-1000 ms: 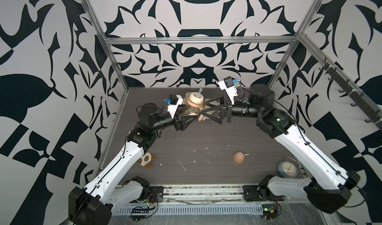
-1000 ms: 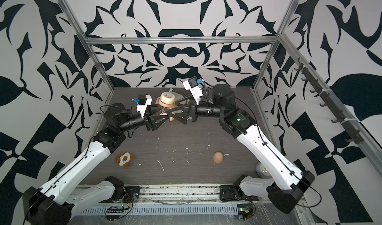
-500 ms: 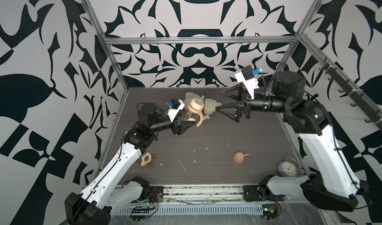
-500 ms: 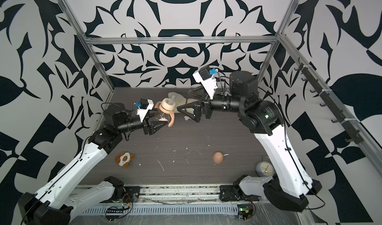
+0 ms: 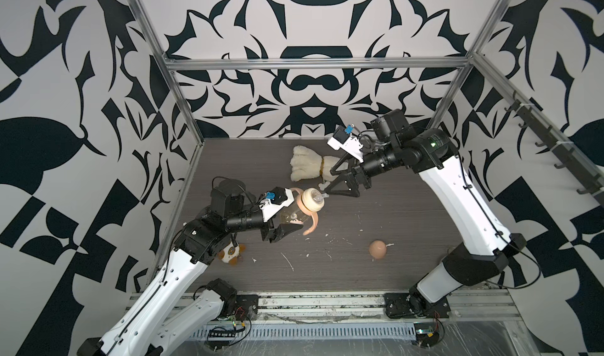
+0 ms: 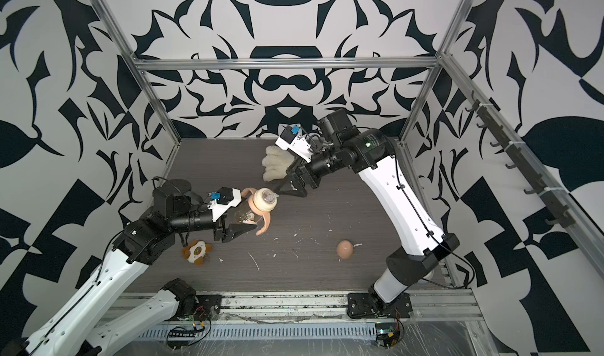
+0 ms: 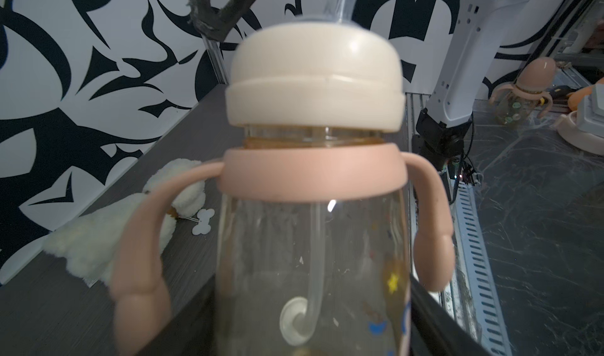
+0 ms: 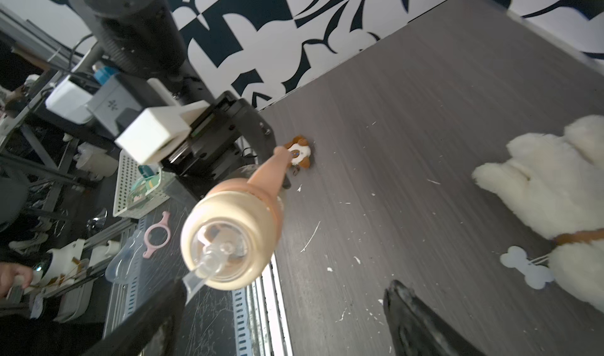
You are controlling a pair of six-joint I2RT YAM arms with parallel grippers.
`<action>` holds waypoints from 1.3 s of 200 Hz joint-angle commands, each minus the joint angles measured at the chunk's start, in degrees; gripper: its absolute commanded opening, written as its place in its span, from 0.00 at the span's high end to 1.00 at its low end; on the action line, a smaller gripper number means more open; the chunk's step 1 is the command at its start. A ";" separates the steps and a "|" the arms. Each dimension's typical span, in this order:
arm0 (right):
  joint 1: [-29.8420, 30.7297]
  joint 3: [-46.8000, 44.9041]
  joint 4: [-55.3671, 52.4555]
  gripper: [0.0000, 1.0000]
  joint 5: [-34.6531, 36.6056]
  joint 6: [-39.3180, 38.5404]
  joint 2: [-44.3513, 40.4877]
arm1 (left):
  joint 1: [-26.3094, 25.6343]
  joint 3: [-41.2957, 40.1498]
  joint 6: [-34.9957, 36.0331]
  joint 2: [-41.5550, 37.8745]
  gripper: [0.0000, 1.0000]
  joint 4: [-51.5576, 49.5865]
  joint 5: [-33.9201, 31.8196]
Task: Assemble the baby bottles
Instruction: Screw the nipple onto the baby bottle.
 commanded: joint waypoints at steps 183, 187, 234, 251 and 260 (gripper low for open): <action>10.72 -3.59 -6.52 0.15 14.38 -19.71 -3.01 | -7.74 4.17 2.48 6.96 1.00 -1.52 0.74; 10.86 -3.59 -6.65 0.15 14.40 -19.85 -2.92 | -7.74 4.23 2.43 6.99 1.00 -1.45 0.74; 11.88 -3.14 -7.04 0.29 14.31 -20.26 -1.92 | -7.92 4.48 1.61 7.07 1.00 -0.91 0.90; 11.93 -3.15 -7.15 0.42 13.96 -20.34 -1.86 | -7.92 4.58 1.41 7.12 1.00 -0.72 0.67; 11.92 -3.30 -7.25 0.49 13.78 -20.31 -1.77 | -7.92 4.74 1.24 7.16 1.00 -0.65 0.59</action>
